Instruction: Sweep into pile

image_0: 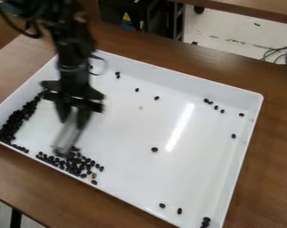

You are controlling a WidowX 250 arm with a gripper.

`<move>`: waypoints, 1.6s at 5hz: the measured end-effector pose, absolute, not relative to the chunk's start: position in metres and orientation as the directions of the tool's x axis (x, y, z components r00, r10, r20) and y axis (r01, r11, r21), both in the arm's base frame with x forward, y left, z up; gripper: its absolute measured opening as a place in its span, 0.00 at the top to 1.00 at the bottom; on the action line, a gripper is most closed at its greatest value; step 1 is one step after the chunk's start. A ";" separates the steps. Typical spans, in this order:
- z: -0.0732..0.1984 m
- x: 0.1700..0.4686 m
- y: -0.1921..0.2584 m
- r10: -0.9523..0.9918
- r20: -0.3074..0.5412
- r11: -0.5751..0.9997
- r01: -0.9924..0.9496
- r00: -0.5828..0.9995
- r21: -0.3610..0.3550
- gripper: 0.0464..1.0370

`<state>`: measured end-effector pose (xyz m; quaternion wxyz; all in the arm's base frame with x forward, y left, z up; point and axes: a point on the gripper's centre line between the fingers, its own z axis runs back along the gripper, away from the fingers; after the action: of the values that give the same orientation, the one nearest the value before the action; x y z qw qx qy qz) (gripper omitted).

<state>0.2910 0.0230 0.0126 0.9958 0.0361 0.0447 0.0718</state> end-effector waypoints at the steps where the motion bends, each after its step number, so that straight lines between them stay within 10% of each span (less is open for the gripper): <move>1: 0.018 0.298 -0.024 0.084 -0.064 0.994 -0.079 0.994 0.072 0.69; 4: 0.006 0.345 -0.140 -0.137 -0.087 0.987 0.129 0.987 -0.098 0.69; 8: 0.000 0.375 -0.037 0.141 -0.055 0.982 -0.147 0.988 -0.122 0.69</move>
<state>0.3751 -0.0367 -0.0001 0.9951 -0.0628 0.0230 0.0722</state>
